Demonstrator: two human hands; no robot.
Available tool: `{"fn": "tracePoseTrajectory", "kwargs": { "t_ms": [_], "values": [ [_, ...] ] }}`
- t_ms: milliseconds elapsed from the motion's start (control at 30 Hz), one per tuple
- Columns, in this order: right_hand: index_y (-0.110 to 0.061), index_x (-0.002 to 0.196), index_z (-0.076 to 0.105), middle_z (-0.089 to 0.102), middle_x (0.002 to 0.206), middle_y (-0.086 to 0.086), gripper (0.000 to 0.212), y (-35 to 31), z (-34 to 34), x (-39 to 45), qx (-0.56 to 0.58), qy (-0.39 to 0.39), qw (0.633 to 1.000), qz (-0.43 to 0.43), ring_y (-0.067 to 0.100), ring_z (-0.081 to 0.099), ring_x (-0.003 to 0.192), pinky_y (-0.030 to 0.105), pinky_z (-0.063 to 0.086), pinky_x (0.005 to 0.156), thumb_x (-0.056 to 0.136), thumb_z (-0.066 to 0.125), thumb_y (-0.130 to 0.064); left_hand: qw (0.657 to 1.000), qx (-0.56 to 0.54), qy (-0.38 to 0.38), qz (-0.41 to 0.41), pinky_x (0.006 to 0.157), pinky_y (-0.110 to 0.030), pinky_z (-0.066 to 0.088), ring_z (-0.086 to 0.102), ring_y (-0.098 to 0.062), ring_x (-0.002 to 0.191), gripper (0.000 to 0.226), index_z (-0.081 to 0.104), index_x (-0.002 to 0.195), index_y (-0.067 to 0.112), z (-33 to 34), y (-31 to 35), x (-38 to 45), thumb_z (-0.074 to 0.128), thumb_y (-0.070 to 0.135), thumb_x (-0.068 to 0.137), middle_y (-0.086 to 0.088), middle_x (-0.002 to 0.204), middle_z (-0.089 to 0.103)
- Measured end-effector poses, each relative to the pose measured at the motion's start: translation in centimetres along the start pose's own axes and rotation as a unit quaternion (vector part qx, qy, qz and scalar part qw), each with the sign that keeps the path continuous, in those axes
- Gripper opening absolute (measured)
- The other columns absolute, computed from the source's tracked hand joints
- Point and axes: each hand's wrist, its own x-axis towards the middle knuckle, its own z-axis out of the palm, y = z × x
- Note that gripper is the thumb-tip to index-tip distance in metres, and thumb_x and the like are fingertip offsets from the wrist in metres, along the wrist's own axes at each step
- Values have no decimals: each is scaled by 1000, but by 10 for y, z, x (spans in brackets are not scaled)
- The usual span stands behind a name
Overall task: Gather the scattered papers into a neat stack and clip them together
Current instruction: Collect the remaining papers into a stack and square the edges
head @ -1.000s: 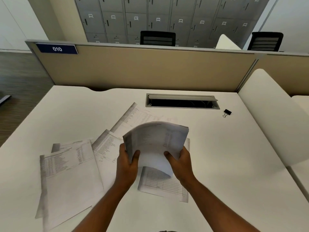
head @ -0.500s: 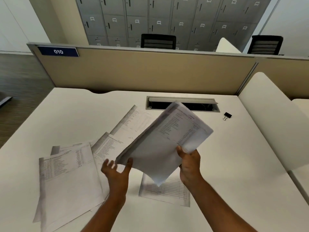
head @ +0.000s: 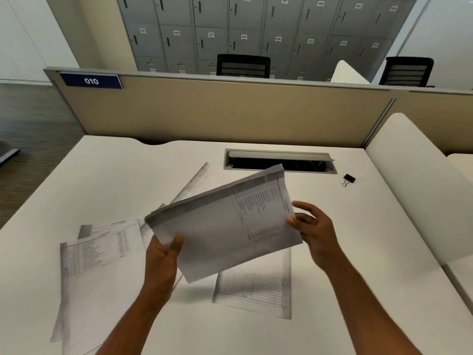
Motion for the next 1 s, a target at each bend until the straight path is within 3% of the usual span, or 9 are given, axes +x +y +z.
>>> {"fn": "tracePoseTrajectory", "kwargs": {
  "t_ms": [100,233,300,400,500,600,667,833,1000],
  "values": [
    [-10,114,69,77,109,7,39,-4,9,6,-133,-86,987,-28,29,74,101,45,62,83,78,83,-18,998,55,11,28,84,-28,51,63,-20,106,30,56,126,15,7,5,-3,58,15,96,0,114,68],
    [-18,98,74,78,96,3,19,25,34,-5,-127,46,987,-85,26,74,93,37,63,75,82,82,-14,990,101,68,67,80,-24,47,59,-17,99,31,50,125,24,25,4,-16,58,16,96,2,110,63],
    [-18,102,73,77,96,-1,23,44,42,-16,-104,97,985,-101,19,74,92,27,61,72,81,83,-16,986,126,68,85,85,-25,47,57,-14,103,38,48,130,18,28,-1,-23,59,19,94,0,115,60],
    [-14,120,68,75,108,-1,45,72,44,-31,-104,101,986,-81,11,72,100,25,60,80,79,85,-13,985,147,53,76,89,-20,45,55,-12,107,40,46,128,21,24,-14,-32,62,15,92,2,118,58],
    [-19,118,68,75,112,0,42,97,38,-36,-113,107,987,-40,17,70,107,32,60,91,80,84,-6,980,182,43,70,87,-8,43,58,-5,101,39,47,110,42,18,-25,-38,61,11,92,12,107,60],
    [-15,122,68,74,116,3,41,102,39,-34,-125,110,986,-23,20,69,111,40,58,98,84,80,-8,978,197,46,56,81,1,40,55,12,101,40,46,108,43,17,-22,-38,57,7,94,21,107,57],
    [-11,131,63,72,120,3,50,102,39,-34,-130,109,985,-23,18,68,113,35,58,97,84,80,-9,979,190,53,44,86,-5,40,55,12,100,35,46,117,33,17,-22,-36,58,9,94,15,110,57],
    [-18,130,64,73,119,-4,47,117,29,-41,-164,88,982,8,13,68,113,33,58,97,87,78,-9,976,215,35,-15,100,-41,48,58,-25,114,50,46,136,11,10,-36,-31,63,26,91,-7,125,61],
    [-14,124,63,71,113,0,36,103,29,-30,-180,93,979,6,21,67,109,21,60,84,90,74,-10,973,228,46,-1,92,-34,48,57,-23,104,43,48,136,9,16,-28,-22,60,17,95,-8,121,61]
  ]
}}
